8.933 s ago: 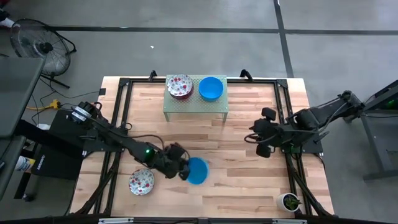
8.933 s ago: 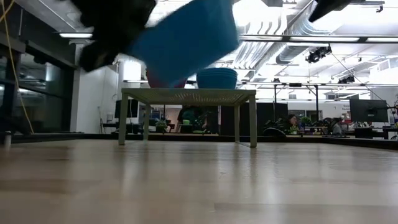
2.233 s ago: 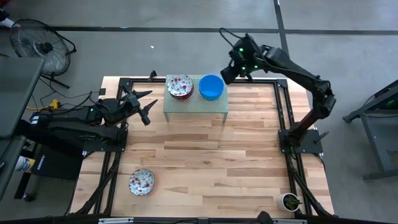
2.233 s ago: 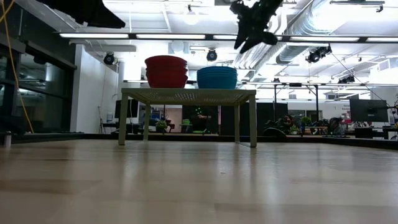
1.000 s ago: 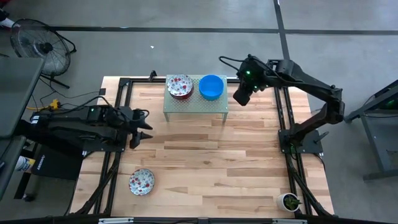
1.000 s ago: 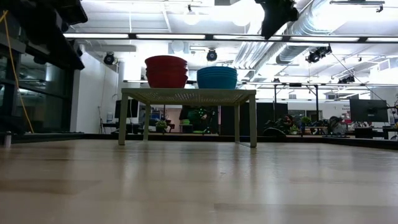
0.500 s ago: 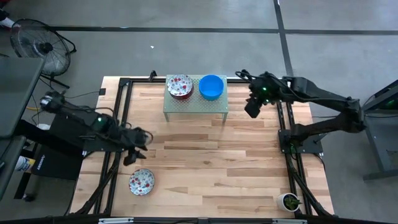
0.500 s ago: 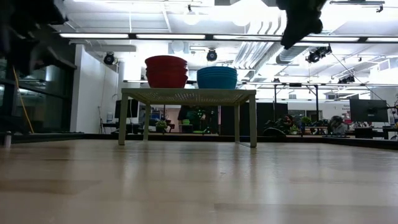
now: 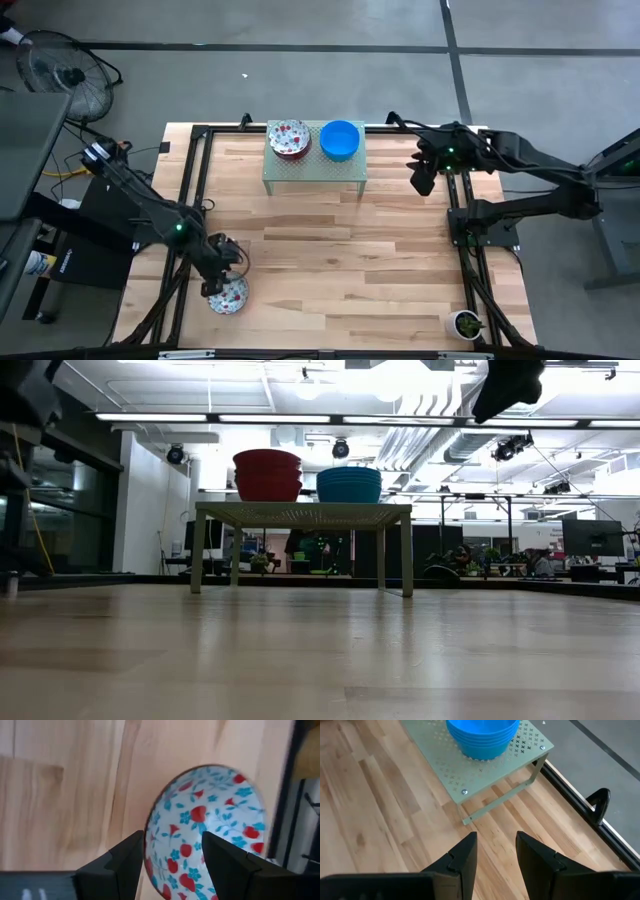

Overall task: Pick & Place Mini bowls
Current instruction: Stack the white and red bowl on top of the stacked white and red bowls on the shelf

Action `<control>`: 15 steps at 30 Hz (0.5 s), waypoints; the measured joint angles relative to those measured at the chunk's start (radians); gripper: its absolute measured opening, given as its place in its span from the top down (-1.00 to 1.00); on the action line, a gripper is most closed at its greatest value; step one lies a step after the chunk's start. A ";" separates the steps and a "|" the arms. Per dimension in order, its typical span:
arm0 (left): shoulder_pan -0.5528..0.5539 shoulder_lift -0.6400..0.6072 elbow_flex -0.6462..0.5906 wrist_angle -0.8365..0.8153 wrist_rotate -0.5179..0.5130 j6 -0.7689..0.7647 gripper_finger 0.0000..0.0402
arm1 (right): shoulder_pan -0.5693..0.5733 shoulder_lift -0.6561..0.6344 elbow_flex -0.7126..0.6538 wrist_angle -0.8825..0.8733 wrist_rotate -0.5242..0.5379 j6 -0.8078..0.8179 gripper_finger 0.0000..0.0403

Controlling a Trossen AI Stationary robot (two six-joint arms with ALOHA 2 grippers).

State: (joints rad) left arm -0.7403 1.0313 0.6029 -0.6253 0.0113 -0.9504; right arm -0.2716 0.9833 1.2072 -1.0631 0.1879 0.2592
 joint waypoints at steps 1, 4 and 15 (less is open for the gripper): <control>-0.009 0.019 0.001 0.001 -0.002 -0.019 0.02 | 0.001 -0.005 0.000 -0.003 -0.001 -0.004 0.39; -0.028 0.070 0.001 -0.007 -0.003 -0.067 0.02 | 0.011 -0.011 0.000 -0.004 -0.004 -0.006 0.39; -0.027 0.145 0.000 -0.004 0.003 -0.120 0.04 | 0.063 -0.013 0.000 -0.011 -0.008 -0.006 0.39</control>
State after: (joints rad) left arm -0.7668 1.1761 0.6033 -0.6292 0.0139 -1.0702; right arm -0.2088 0.9699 1.2072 -1.0744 0.1802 0.2535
